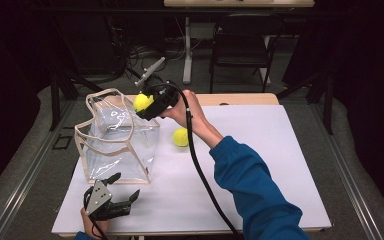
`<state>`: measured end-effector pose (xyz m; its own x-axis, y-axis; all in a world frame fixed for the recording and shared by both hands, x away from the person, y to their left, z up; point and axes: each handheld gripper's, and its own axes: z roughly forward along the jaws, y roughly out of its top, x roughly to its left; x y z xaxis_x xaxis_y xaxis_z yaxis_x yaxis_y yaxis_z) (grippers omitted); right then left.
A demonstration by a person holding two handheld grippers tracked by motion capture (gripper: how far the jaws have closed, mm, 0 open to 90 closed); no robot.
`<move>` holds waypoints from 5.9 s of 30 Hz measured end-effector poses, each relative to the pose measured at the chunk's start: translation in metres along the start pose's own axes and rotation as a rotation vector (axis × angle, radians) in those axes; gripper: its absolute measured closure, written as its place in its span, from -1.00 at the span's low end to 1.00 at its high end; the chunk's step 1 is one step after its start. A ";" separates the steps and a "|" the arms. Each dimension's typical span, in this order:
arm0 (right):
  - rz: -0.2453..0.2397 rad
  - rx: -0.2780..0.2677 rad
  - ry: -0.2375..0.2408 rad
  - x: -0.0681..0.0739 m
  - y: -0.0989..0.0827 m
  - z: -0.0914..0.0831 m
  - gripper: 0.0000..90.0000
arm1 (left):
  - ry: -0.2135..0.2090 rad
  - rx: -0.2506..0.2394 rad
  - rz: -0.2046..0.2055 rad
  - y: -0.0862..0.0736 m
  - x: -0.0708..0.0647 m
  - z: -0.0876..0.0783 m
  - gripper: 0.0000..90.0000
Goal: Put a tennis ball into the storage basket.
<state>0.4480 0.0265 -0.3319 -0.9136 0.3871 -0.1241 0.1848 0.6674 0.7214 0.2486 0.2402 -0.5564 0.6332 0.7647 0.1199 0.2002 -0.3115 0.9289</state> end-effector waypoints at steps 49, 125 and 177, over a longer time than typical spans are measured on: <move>-0.023 -0.131 0.025 0.024 0.022 0.008 -0.41 | -0.002 -0.005 -0.005 0.000 0.000 0.000 -0.65; -0.066 0.023 0.065 0.058 0.040 0.062 -0.43 | -0.010 -0.006 -0.011 0.000 0.002 0.000 -0.65; 0.096 -0.127 0.013 0.009 -0.069 -0.042 -1.00 | -0.015 -0.008 -0.002 0.001 0.000 0.001 -0.65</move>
<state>0.4121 -0.0428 -0.3537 -0.8986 0.4367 -0.0420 0.2253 0.5414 0.8100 0.2490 0.2393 -0.5560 0.6437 0.7569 0.1129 0.1953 -0.3051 0.9321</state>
